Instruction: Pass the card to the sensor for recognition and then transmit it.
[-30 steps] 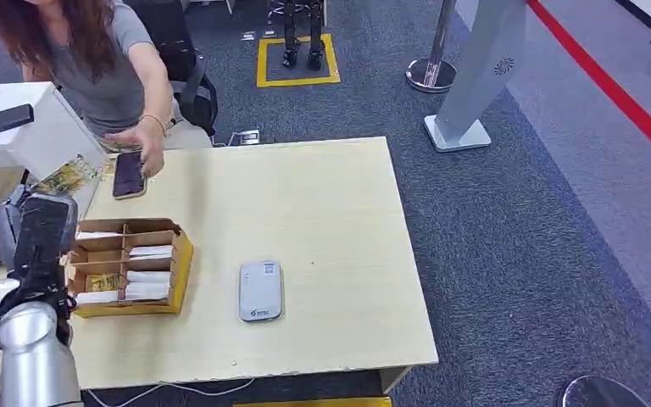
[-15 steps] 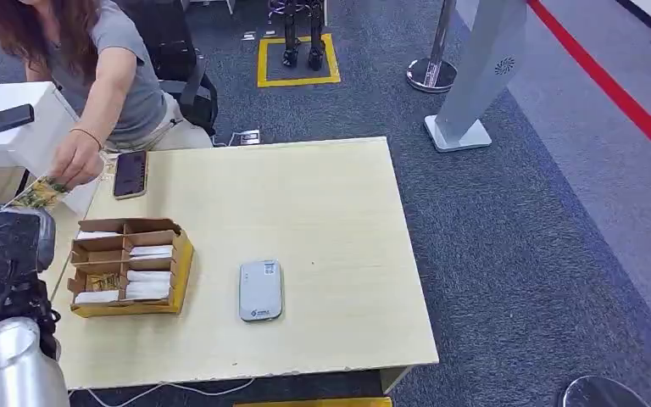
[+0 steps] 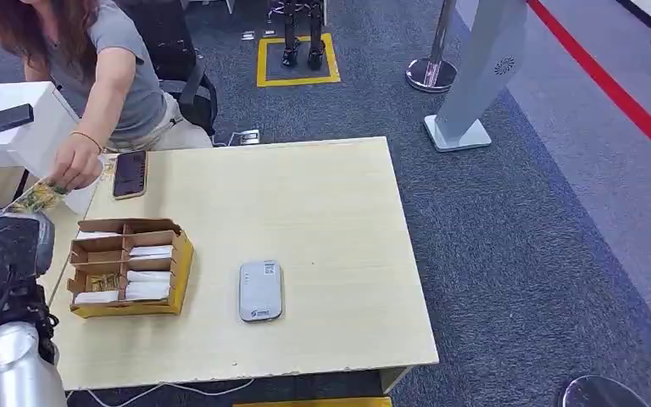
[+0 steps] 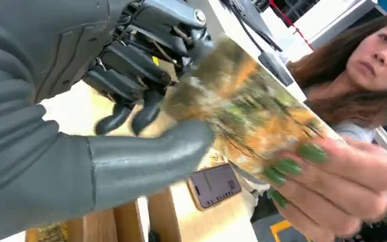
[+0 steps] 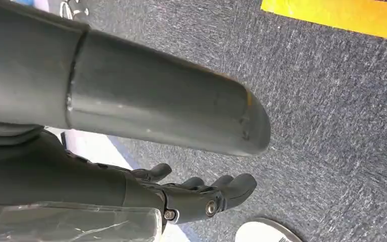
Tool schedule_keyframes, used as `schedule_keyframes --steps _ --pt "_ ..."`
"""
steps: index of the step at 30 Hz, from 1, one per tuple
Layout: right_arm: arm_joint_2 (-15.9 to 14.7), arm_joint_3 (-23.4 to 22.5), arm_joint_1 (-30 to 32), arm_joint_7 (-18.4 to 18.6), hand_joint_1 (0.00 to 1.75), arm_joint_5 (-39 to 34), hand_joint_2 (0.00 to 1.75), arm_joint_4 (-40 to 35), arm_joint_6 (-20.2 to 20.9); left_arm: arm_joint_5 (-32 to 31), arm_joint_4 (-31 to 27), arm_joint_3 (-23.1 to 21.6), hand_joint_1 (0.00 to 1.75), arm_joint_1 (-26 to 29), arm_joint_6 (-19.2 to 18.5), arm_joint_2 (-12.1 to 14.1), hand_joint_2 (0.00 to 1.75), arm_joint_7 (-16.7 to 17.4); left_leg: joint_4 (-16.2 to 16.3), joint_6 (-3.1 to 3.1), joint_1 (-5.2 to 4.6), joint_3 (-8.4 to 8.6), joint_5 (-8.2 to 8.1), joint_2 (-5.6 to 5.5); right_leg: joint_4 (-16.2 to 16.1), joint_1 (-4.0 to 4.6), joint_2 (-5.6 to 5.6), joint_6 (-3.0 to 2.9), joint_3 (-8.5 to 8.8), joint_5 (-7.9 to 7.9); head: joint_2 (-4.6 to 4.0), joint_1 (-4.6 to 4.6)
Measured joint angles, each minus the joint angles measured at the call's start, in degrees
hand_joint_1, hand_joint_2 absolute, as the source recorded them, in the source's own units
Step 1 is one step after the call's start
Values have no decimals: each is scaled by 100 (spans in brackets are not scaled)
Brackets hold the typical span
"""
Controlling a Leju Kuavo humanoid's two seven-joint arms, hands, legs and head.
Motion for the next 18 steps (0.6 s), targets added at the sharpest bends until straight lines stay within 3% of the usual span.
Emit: schedule_keyframes --steps 18 --pt "0 -2 29 -15 0 -15 0 2 -35 -275 -424 79 0 291 140 -28 175 -15 0 0 0 1 0 -1 -1 0 0 0 0 0 0 0"
